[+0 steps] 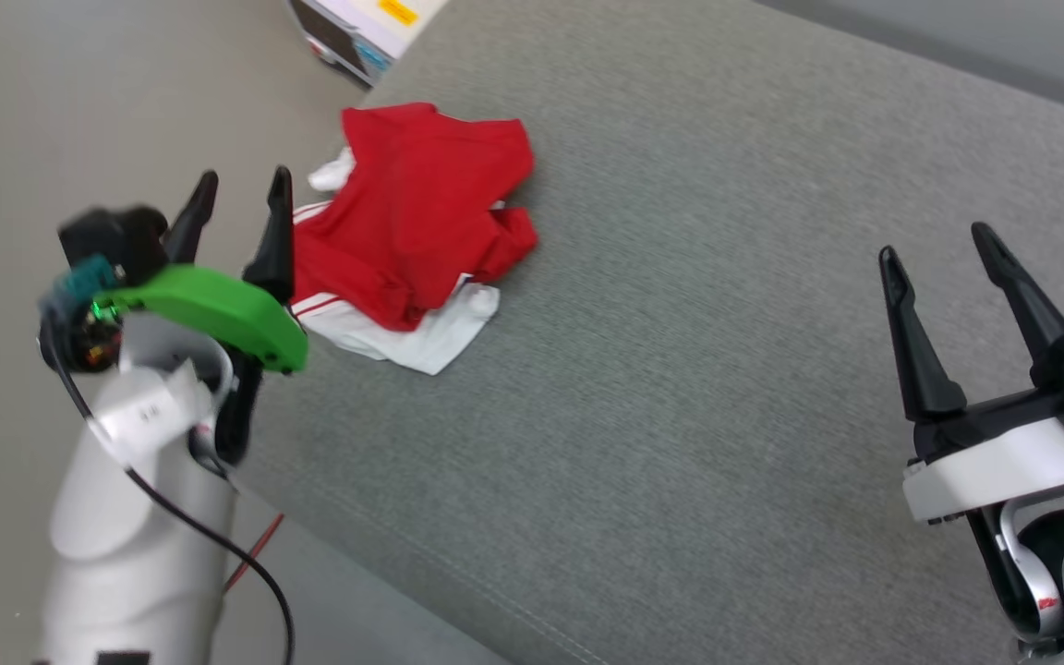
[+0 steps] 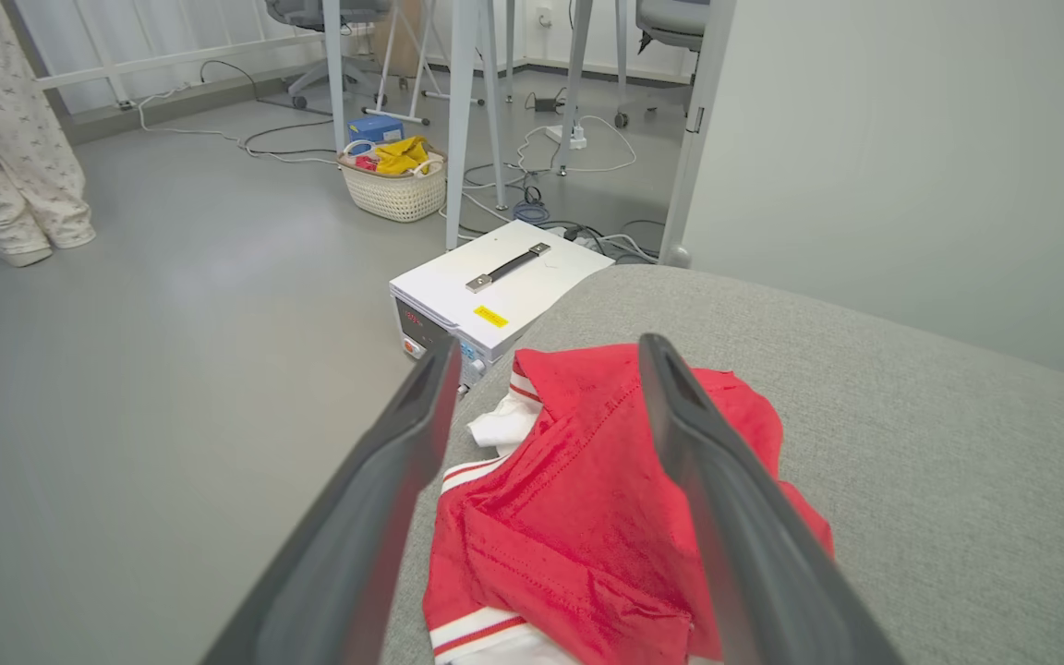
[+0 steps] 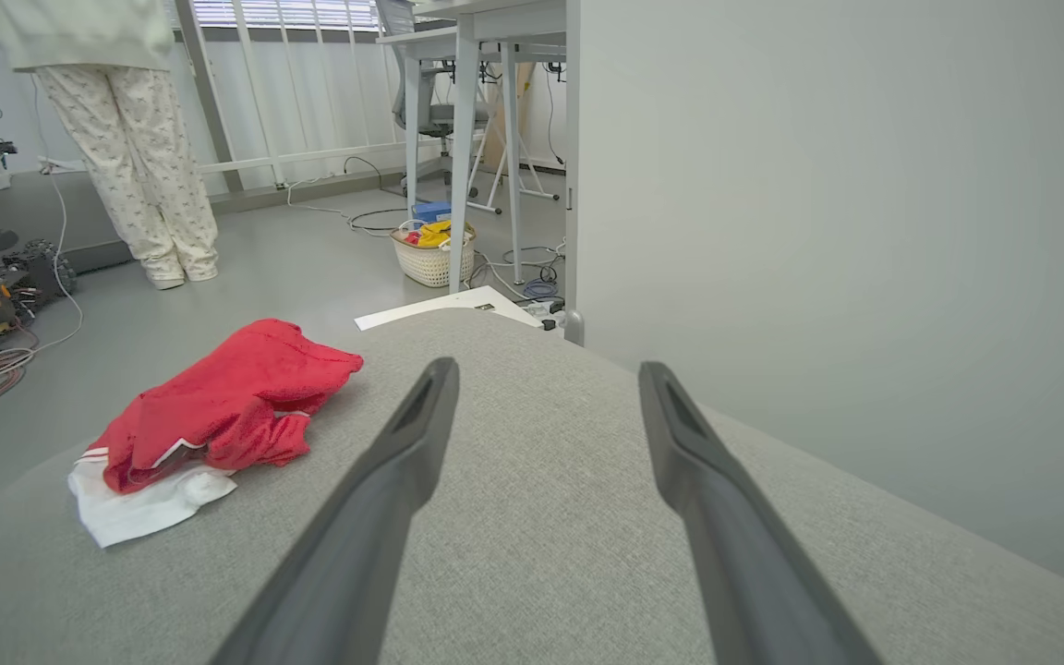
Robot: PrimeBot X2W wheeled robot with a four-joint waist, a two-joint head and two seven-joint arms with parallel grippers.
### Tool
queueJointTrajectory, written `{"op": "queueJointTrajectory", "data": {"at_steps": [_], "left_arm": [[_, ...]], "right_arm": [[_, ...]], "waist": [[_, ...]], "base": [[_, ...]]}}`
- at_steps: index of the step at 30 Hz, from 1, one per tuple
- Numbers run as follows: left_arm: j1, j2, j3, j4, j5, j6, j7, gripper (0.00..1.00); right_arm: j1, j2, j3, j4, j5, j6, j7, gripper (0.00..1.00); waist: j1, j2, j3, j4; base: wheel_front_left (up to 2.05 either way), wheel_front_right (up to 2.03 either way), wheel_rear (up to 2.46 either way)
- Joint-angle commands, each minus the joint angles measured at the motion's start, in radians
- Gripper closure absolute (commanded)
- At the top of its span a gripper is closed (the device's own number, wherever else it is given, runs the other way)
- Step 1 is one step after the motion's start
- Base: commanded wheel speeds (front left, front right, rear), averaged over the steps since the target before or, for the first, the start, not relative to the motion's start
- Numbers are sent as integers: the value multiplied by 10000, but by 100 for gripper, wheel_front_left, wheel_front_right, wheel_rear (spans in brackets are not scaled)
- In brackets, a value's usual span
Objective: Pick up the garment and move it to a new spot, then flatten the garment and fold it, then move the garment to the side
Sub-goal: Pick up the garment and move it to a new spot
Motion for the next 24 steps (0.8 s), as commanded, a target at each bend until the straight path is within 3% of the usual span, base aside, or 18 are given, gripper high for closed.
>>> {"op": "queueJointTrajectory", "data": {"at_steps": [1, 12, 18, 24], "left_arm": [[-483, 250, -78, 274, -286, -77, 412, 0], [-2453, 2177, -1065, 2614, -2798, -97, 3807, 0], [-2813, 2515, -1673, 3781, -3361, -98, 5129, 0], [-2773, 2510, -2046, 5111, -3857, -99, 7007, 0]], "right_arm": [[-230, -49, -39, -91, 98, -9, 1, 0], [-923, -56, -69, -59, 274, -9, -175, 0], [-1156, -67, -84, 17, 321, -9, -264, 0], [-1221, -20, -95, 152, 373, -9, -332, 0]], "waist": [[-1, 0, 1058, -1105], [-1, 0, 2473, -2627], [-1, 0, 2916, -2994], [-1, 0, 2918, -3127]], "base": [[0, 0, 0], [0, 0, 0], [0, 0, 0], [0, 0, 0]]}}
